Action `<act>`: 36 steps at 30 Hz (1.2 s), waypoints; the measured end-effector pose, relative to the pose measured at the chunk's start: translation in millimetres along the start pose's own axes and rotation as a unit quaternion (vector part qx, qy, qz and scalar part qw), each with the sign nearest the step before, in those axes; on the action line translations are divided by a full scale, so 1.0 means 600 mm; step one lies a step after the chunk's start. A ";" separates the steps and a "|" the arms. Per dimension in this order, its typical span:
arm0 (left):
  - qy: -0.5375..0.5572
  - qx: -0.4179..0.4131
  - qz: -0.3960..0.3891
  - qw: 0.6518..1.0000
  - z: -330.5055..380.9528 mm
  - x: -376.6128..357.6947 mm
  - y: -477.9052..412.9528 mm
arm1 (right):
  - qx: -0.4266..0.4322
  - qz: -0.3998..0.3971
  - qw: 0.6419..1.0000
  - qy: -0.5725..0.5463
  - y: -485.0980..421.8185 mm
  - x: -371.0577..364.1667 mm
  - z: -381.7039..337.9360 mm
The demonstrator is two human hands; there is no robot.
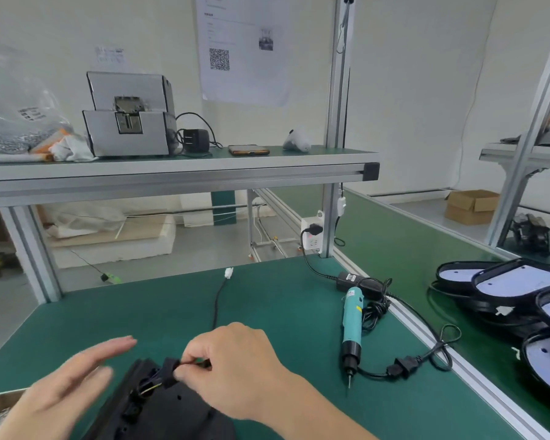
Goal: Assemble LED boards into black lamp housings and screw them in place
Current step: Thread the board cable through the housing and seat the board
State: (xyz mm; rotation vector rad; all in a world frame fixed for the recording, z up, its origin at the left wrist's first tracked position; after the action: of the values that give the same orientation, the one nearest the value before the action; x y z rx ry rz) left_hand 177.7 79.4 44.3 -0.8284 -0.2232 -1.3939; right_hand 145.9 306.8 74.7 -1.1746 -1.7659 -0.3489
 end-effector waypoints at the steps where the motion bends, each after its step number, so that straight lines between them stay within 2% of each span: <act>1: -0.007 -0.011 -0.067 0.998 0.022 0.000 -0.007 | 0.008 0.002 1.000 0.012 -0.003 -0.001 -0.005; 3: -0.139 -0.053 -0.084 0.985 0.039 -0.027 -0.028 | 0.031 0.008 0.999 0.028 -0.009 -0.001 -0.016; 4: -0.155 -0.032 -0.118 0.980 0.046 -0.043 -0.032 | 0.044 0.008 0.999 0.029 -0.011 0.001 -0.022; 5: -0.157 -0.008 -0.126 0.980 0.065 -0.052 -0.031 | 0.058 0.002 0.998 0.025 -0.011 0.005 -0.027; 7: -0.138 0.001 -0.079 0.987 0.086 -0.068 -0.029 | 0.079 -0.007 0.997 0.024 -0.008 0.012 -0.035; 9: -0.108 0.043 -0.054 0.992 0.086 -0.075 -0.027 | 0.094 0.012 0.995 0.040 -0.005 0.020 -0.036; 12: -0.107 0.038 -0.037 0.993 0.080 -0.085 -0.024 | 0.099 0.057 0.993 0.031 0.003 0.015 -0.038; 17: -0.178 0.119 -0.118 0.970 0.042 -0.096 -0.021 | 0.145 0.085 0.982 0.084 0.020 0.005 -0.044; 21: -0.093 0.093 -0.128 0.983 0.035 -0.100 -0.011 | 0.148 0.077 0.978 0.122 0.028 0.016 -0.047; 23: -0.062 0.108 -0.118 0.985 0.029 -0.102 -0.008 | 0.148 0.073 0.979 0.122 0.031 0.020 -0.048; 25: -0.056 0.132 -0.106 0.984 0.027 -0.096 -0.008 | 0.144 0.078 0.980 0.113 0.033 0.024 -0.047; 27: -0.042 0.118 -0.122 0.985 0.034 -0.089 -0.014 | 0.140 0.085 0.981 0.102 0.035 0.026 -0.043; 32: 0.004 0.174 -0.052 0.983 0.058 -0.080 -0.021 | 0.106 0.109 0.984 0.091 0.034 0.045 -0.039; 34: 0.005 0.187 -0.039 0.982 0.067 -0.086 -0.024 | 0.102 0.086 0.981 0.143 0.029 0.053 -0.041; 36: -0.015 0.172 -0.032 0.984 0.075 -0.095 -0.028 | 0.122 0.053 0.960 0.245 0.024 0.053 -0.057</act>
State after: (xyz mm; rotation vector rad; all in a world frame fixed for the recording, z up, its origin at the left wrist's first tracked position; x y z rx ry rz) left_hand 164.6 152.7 48.4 -0.5588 -0.5028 -1.3543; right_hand 173.8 308.9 114.3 -0.9064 -1.2683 -0.3154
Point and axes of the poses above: each hand's wrist, its own y-axis away from the middle knuckle, its own x-axis out of the back of the hand, z = x × y, the point moved 1 cm from there along -y, towards the middle knuckle, and after that the axes turned 4 degrees about x, right-handed, at the moved point
